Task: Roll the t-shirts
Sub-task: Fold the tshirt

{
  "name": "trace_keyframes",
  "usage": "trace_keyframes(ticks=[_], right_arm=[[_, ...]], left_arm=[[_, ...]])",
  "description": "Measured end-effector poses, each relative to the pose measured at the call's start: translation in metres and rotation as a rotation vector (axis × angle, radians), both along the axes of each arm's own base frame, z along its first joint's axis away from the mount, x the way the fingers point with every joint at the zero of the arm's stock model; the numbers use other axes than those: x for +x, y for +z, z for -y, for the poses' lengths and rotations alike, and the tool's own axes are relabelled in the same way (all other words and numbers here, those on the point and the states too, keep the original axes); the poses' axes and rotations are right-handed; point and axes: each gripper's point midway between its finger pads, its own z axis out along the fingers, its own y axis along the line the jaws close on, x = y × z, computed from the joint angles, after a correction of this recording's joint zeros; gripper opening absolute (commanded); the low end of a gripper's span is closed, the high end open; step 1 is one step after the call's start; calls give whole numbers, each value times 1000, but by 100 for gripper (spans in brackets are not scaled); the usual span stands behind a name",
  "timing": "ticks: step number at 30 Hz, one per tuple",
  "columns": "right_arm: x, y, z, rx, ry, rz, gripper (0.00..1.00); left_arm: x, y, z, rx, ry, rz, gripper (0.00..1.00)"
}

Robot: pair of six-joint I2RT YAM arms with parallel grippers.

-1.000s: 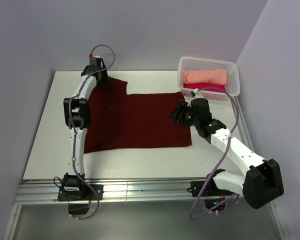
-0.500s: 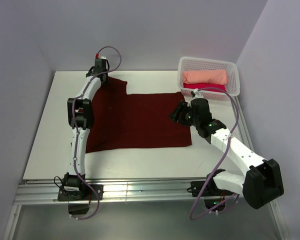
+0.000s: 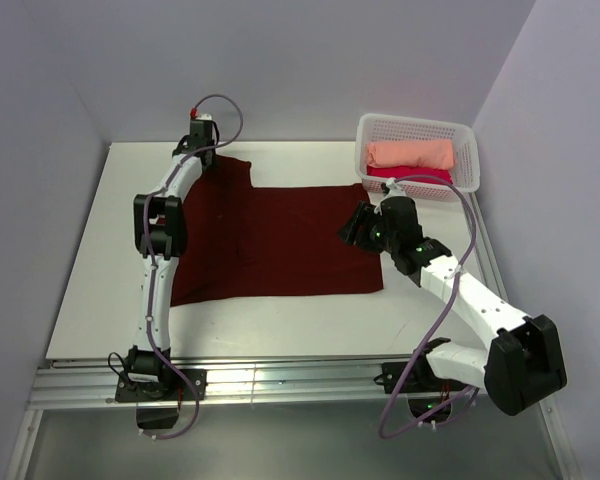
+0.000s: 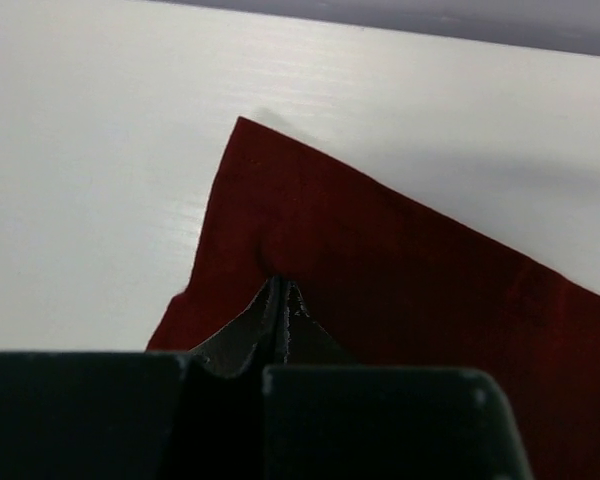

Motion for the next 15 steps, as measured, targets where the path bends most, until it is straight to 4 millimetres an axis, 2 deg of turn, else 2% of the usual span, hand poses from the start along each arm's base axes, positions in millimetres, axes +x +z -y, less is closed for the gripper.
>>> trace_keyframes(ticks=[9, 12, 15], right_arm=[[7, -19, 0, -40, -18, -52, 62], [19, -24, 0, -67, -47, -81, 62], [42, -22, -1, -100, -89, -88, 62]], left_arm=[[-33, 0, -16, -49, 79, -44, 0], [-39, -1, -19, -66, 100, -52, 0], [-42, 0, -20, -78, 112, -48, 0]])
